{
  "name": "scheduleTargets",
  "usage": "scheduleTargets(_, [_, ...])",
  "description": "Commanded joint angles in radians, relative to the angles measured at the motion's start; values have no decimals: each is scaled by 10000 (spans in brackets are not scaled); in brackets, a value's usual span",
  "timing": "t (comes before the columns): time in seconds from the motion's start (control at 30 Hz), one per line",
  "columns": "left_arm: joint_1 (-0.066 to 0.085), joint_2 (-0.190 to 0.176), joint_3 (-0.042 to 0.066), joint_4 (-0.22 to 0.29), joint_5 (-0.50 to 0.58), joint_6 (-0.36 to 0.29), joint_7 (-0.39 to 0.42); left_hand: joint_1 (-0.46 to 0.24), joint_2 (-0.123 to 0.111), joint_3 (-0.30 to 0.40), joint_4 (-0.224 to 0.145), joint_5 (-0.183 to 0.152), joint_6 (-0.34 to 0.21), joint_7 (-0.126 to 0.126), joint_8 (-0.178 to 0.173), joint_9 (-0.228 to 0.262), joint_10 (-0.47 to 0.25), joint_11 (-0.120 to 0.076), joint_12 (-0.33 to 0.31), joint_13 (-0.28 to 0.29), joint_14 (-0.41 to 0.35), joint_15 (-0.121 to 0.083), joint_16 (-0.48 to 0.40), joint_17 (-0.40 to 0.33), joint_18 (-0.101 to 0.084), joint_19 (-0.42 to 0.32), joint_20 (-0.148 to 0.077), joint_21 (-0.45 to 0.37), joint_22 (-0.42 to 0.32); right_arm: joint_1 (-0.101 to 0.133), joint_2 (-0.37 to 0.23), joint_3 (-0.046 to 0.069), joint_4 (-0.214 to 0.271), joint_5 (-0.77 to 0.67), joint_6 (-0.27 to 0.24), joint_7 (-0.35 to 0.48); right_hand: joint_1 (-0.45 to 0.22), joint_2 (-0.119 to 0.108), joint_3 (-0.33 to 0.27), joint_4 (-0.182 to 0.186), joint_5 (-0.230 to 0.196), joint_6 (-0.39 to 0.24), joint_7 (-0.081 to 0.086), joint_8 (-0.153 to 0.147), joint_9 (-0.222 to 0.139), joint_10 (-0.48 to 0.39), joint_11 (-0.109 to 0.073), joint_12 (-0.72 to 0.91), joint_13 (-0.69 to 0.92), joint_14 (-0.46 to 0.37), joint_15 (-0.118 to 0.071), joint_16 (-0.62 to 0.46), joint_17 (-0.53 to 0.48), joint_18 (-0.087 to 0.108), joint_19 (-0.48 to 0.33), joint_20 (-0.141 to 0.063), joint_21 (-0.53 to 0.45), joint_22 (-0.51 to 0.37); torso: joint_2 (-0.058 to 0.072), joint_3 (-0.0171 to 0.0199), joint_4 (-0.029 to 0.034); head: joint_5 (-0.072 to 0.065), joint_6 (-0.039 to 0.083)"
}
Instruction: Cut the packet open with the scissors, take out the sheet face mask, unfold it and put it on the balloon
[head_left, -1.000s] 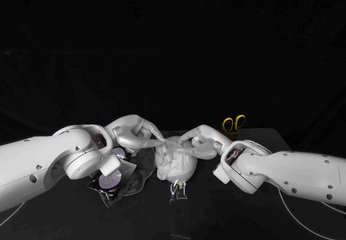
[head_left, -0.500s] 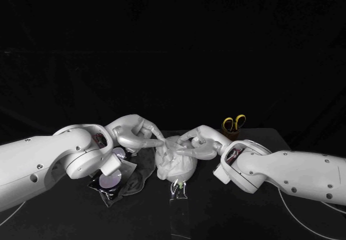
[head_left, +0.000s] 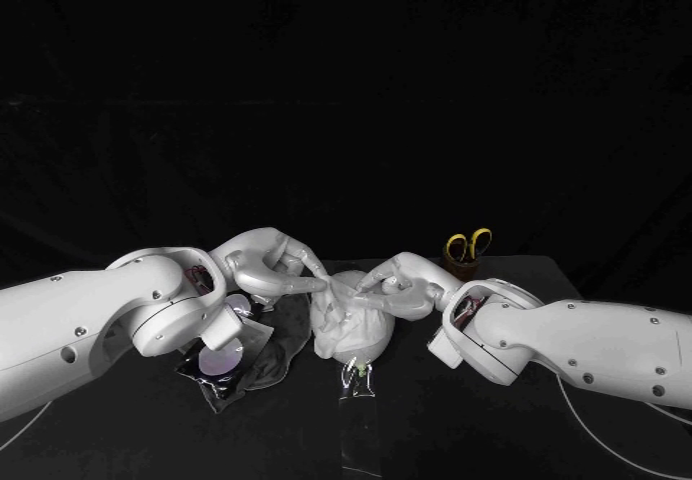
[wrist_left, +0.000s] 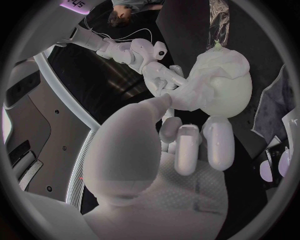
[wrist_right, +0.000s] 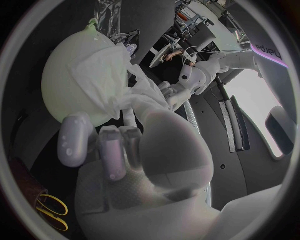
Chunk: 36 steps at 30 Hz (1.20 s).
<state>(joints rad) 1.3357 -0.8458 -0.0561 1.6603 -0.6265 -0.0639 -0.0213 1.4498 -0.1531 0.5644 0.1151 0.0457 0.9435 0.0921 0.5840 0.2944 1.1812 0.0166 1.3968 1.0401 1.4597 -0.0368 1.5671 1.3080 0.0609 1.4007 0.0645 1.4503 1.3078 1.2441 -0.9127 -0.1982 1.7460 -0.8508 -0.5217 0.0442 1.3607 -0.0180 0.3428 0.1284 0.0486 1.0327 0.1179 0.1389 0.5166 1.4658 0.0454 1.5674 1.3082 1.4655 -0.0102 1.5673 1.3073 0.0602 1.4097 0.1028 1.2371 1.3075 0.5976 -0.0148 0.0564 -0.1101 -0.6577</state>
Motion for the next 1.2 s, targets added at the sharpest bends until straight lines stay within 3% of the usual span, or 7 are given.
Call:
scheduleTargets(0.03, [13,1,9,20,-17,54,70,-12,73,63,19,31,20,31,53,312,85,-12,-20,7,1103,-25,34,2611,-65,61,-23,66,543,1,-2,6,8,23,107,152,49,112,102,2,-3,93,-41,34,8,1050,-76,34,2626,1052,-77,34,2635,93,9,-76,47,1722,-6,3,-1,-2,24])
scheduleTargets(0.27, [13,-24,8,29,-33,49,53,-12,73,63,19,31,20,31,53,312,85,-12,-20,7,1103,-25,34,2611,-65,61,-23,66,543,0,-4,6,16,122,-55,196,198,161,186,-95,-2,112,-78,55,14,1050,-118,34,2626,1052,-123,34,2635,78,42,-128,111,1740,0,6,0,-2,36])
scheduleTargets(0.37, [13,-30,8,30,-37,38,52,-12,73,63,19,31,20,31,53,312,85,-12,-20,7,1103,-25,34,2611,-65,61,-23,66,543,0,-9,6,32,36,-160,172,504,191,348,-359,2,253,-153,172,73,1050,-188,34,2626,1052,-178,34,2635,60,87,-176,200,1765,-3,4,-4,-5,37])
scheduleTargets(0.53, [13,-40,8,37,-40,-4,58,-20,69,81,5,31,20,32,55,317,90,-12,-23,5,1105,-25,35,2614,-64,62,-24,66,543,-1,-28,6,102,-263,-467,72,864,58,706,-895,-2,546,-211,476,252,1050,-247,34,2626,1052,-236,34,2635,6,215,-278,463,1839,4,7,0,-12,16])
scheduleTargets(0.93, [12,-66,-2,69,-34,-256,163,-30,59,90,-6,31,24,33,58,321,127,-12,-8,51,1103,-25,34,2611,-64,61,-26,65,540,10,-343,48,536,-155,-1653,210,417,-236,1293,-1212,-3,659,-302,870,632,1050,-327,34,2626,1052,-300,34,2635,-25,288,-376,632,1874,-5,-1,-5,7,8])
scheduleTargets(1.1, [11,-105,-7,139,-20,-408,276,-37,50,95,-13,31,29,32,62,325,144,-12,-2,70,1084,-25,27,2568,-46,9,-26,28,473,111,-637,113,854,53,-1705,294,338,-258,1354,-1224,-2,650,-318,912,684,1050,-342,34,2626,1052,-313,34,2635,-21,276,-382,614,1868,-14,-2,8,42,207])
scheduleTargets(1.2, [9,-149,-8,223,11,-518,383,-40,48,96,-14,32,31,32,63,326,136,-11,-6,58,1070,-25,22,2537,-38,-15,-26,11,442,297,-906,148,1087,127,-1595,332,278,-274,1409,-1238,-2,637,-330,944,728,1050,-352,34,2626,1052,-323,34,2635,-8,243,-387,553,1850,-27,0,8,53,286])
